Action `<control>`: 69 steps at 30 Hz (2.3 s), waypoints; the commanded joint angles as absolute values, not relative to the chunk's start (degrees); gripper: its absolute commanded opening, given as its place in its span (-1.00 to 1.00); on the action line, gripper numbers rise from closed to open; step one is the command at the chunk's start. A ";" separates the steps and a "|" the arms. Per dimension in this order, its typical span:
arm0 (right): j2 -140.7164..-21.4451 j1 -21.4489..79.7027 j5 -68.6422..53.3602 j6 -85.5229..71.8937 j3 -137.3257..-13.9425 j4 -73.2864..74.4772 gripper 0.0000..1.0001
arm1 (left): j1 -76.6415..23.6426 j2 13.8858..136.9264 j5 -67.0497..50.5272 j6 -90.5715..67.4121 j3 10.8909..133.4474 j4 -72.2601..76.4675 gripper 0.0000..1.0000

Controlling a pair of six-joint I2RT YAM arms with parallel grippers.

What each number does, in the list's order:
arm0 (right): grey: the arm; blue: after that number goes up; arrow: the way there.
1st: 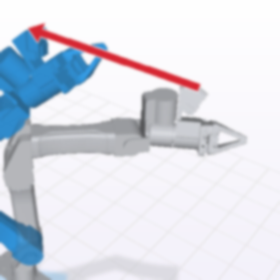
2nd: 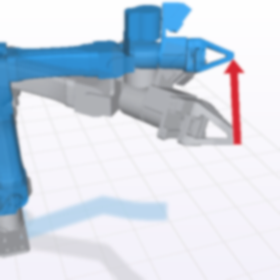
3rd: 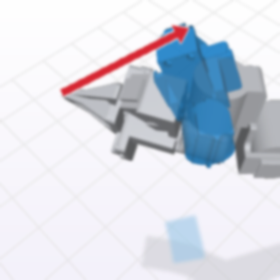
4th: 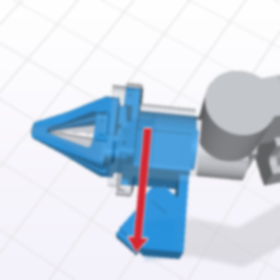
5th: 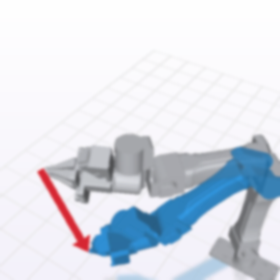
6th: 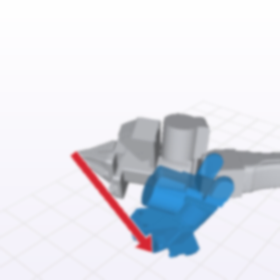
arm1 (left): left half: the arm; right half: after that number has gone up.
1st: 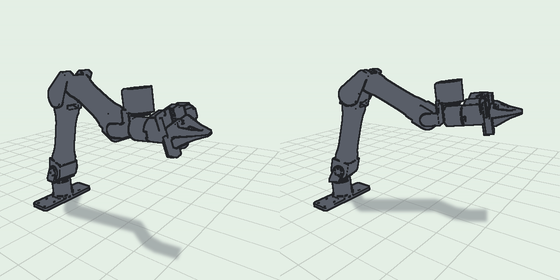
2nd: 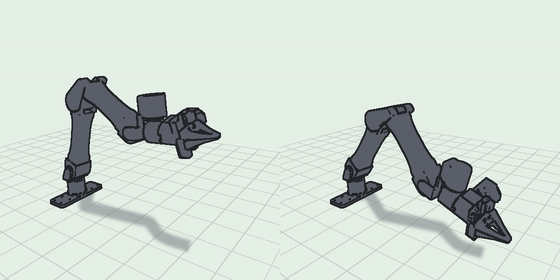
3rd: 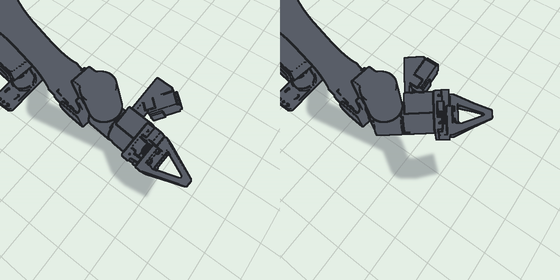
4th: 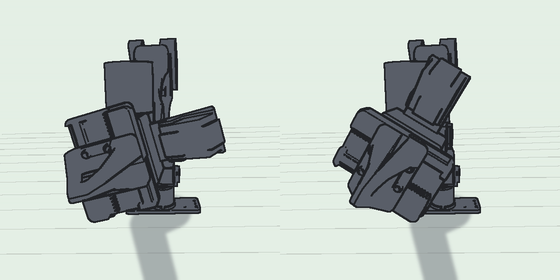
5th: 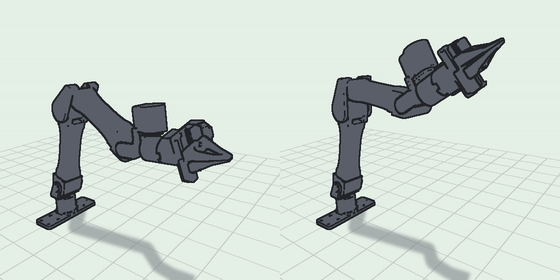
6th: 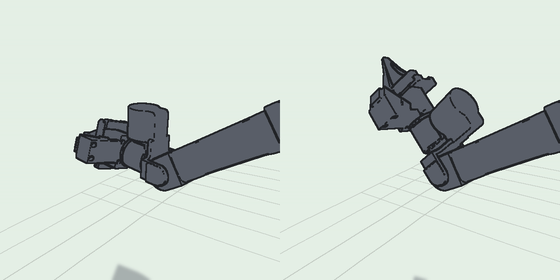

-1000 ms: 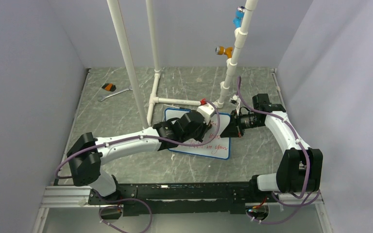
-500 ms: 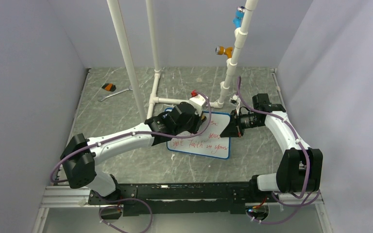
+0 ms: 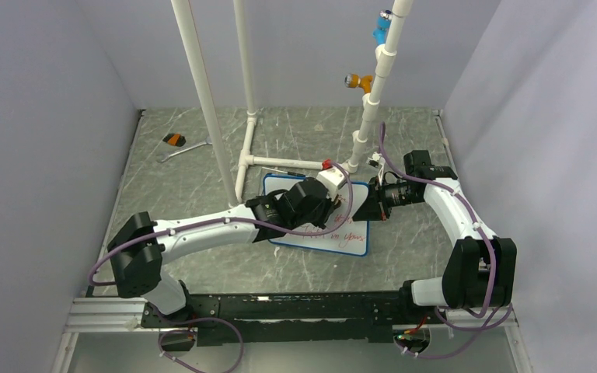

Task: Erase the whiteboard
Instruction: Erase the center of the board with the whiteboard.

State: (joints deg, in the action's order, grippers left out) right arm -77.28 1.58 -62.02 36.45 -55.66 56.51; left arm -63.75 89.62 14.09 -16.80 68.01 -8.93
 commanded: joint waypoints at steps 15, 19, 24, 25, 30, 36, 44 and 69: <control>-77.17 2.54 -62.90 39.01 -57.22 58.19 -1.00 | -63.11 90.39 13.13 -15.21 72.32 -8.15 -1.00; -77.21 2.50 -62.87 39.01 -57.22 58.19 -1.00 | -63.43 91.01 13.73 -14.91 72.60 -8.38 -1.00; -77.07 2.52 -63.00 39.11 -57.24 58.31 -1.00 | -60.20 89.45 14.72 -14.30 71.60 -8.98 -1.00; -77.00 2.52 -62.97 39.11 -57.22 58.31 -1.00 | -59.08 88.80 14.68 -14.32 71.12 -8.98 -1.00; -77.04 2.52 -62.95 39.11 -57.22 58.28 -1.00 | -56.44 86.22 14.37 -13.95 69.66 -9.17 -1.00; -77.18 2.54 -63.00 39.11 -57.27 58.33 -1.00 | -59.36 87.44 12.07 -14.28 70.07 -8.06 -1.00; -77.45 2.51 -62.95 39.20 -57.35 58.45 -1.00 | -65.72 91.96 12.00 -15.40 72.26 -8.10 -1.00; -77.69 2.41 -63.05 39.20 -57.44 58.46 -1.00 | -63.14 89.69 10.18 -13.35 72.21 -7.25 -1.00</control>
State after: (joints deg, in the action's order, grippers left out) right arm -77.76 1.85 -62.11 36.58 -55.66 56.42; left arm -60.20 87.88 10.57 -14.13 70.30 -10.20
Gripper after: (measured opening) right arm 0.050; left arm 0.058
